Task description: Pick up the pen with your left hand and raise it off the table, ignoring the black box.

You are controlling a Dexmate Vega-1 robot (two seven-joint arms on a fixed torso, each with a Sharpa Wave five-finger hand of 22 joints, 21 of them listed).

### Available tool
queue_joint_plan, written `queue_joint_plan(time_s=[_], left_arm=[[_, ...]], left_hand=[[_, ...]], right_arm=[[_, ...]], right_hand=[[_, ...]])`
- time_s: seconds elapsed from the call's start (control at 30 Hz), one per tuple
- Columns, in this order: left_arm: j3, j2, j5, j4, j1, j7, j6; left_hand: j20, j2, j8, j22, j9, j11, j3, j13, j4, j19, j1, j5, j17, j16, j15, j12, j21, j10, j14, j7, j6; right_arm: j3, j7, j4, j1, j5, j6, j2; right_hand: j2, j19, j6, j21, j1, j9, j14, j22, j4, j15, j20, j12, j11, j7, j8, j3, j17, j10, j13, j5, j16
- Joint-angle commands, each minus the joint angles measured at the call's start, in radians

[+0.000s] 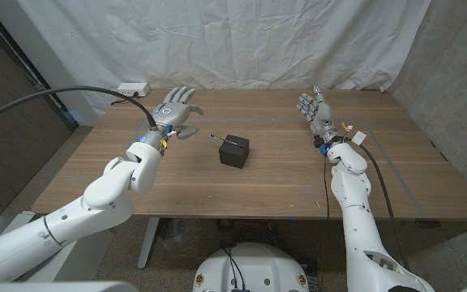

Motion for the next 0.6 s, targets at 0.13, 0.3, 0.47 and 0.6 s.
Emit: queue_joint_plan(time_s=[0.13,0.3,0.47,0.6], left_arm=[[0.035,-0.021,0.026,0.034,-0.044,-0.065,-0.012],[0.051,-0.028,0.047,0.051,-0.056,-0.061,-0.025],[0.073,-0.034,0.084,0.059,-0.076,-0.079,-0.033],[0.075,-0.039,0.092,0.066,-0.083,-0.084,-0.049]], left_hand=[[-0.005,0.002,0.009,0.005,0.000,-0.006,-0.008,0.000,-0.001,-0.001,0.008,0.008,0.005,0.004,-0.013,0.007,0.009,0.021,0.000,0.002,0.029],[-0.006,0.003,0.010,0.004,0.000,-0.019,-0.011,0.000,0.001,0.001,0.007,0.009,0.006,0.003,-0.019,0.005,0.009,0.025,0.000,0.002,0.039],[-0.002,0.002,0.007,0.004,-0.001,-0.029,-0.014,0.000,0.002,0.001,0.006,0.010,0.006,0.003,-0.026,0.003,0.009,0.027,0.001,0.002,0.041],[-0.002,0.000,0.007,0.004,-0.001,-0.033,-0.019,0.000,0.004,0.003,0.003,0.011,0.006,0.004,-0.030,0.003,0.009,0.034,0.004,0.001,0.050]], right_arm=[[0.008,0.006,0.009,0.000,0.008,-0.009,0.008],[0.010,0.005,0.005,-0.002,0.006,-0.012,0.010],[0.014,0.007,0.004,-0.002,0.010,-0.011,0.012],[0.017,0.006,0.002,-0.003,0.011,-0.013,0.013]], right_hand=[[0.003,0.008,0.012,0.002,-0.003,0.002,0.012,0.005,-0.002,0.000,0.000,0.006,-0.002,0.000,0.007,-0.005,0.004,0.003,0.005,0.005,0.004],[0.003,0.009,0.012,0.002,-0.003,0.002,0.011,0.005,-0.002,0.000,0.000,0.006,-0.002,0.000,0.007,-0.005,0.004,0.003,0.005,0.005,0.004],[0.004,0.009,0.013,0.002,-0.003,0.002,0.012,0.005,-0.002,0.000,0.001,0.006,-0.006,-0.001,0.007,-0.005,0.004,0.004,0.005,0.005,0.004],[0.004,0.009,0.013,0.002,-0.003,0.002,0.012,0.005,-0.003,0.000,0.001,0.006,-0.005,-0.001,0.007,-0.006,0.004,0.005,0.005,0.005,0.004]])
